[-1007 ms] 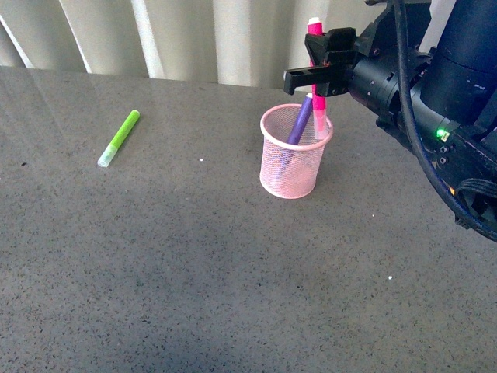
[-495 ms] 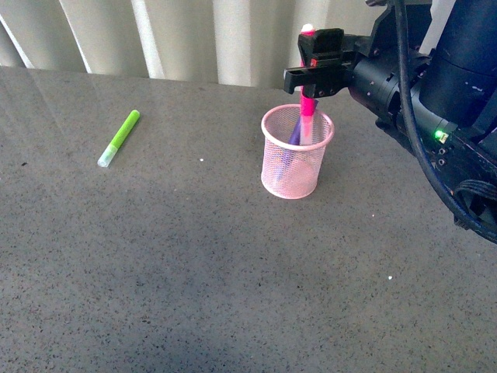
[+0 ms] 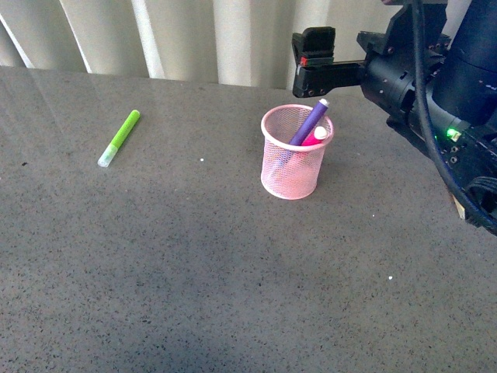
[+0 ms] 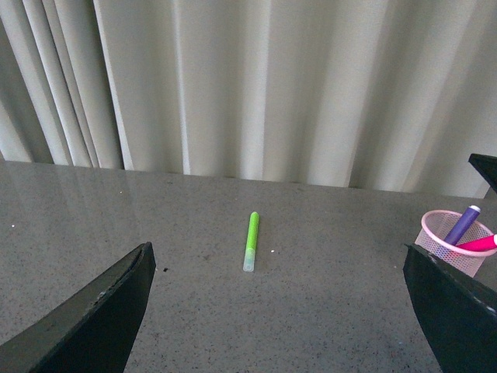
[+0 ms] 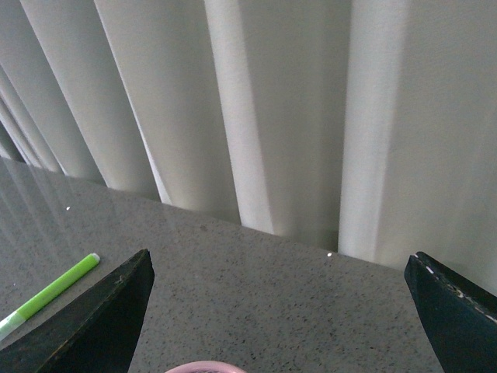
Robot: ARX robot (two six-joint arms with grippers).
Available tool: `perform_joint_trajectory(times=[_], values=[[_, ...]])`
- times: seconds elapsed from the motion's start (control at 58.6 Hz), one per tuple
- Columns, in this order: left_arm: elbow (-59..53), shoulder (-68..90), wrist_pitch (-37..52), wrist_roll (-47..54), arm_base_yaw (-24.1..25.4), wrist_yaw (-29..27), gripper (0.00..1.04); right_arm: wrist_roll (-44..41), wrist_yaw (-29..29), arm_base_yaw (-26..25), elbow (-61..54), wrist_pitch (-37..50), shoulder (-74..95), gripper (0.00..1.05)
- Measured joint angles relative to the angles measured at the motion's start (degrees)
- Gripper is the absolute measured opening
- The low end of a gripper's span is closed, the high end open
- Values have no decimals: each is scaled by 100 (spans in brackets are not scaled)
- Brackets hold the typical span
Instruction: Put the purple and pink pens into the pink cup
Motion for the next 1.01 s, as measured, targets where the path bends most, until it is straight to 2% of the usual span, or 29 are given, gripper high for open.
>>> perform_joint_trajectory(times=[0.273,0.375,0.512,0.631,0.734,0.887,0.921,0.973,1.007], values=[[0,-2,0,0,0,0,98,208,-31,-796,-730,98,-1095,98],[0,-2,0,0,0,0,98,-153,339,-1220,-1252,-551,-2044,98],[0,-2,0,0,0,0,98,-728,374,-1502,-1952,-872,-3270,98],[0,-2,0,0,0,0,98,-916,87,-1810,-2476,-1294,-4527,98],[0,-2,0,0,0,-2,98,-817,-234,-2280,-2833,-1755,-5608,98],[0,-2,0,0,0,0,98,-654,-557,-2704,-3176,-2142,-6304,98],[0,-2,0,0,0,0,98,-669,-496,-2717,-3182,-2529,-6474,94],[0,-2,0,0,0,0,98,-678,-240,-2662,-3303,-3652,-7042,80],[0,0,0,0,0,-4,98,-678,-140,-2588,-3488,-3895,-7294,71]])
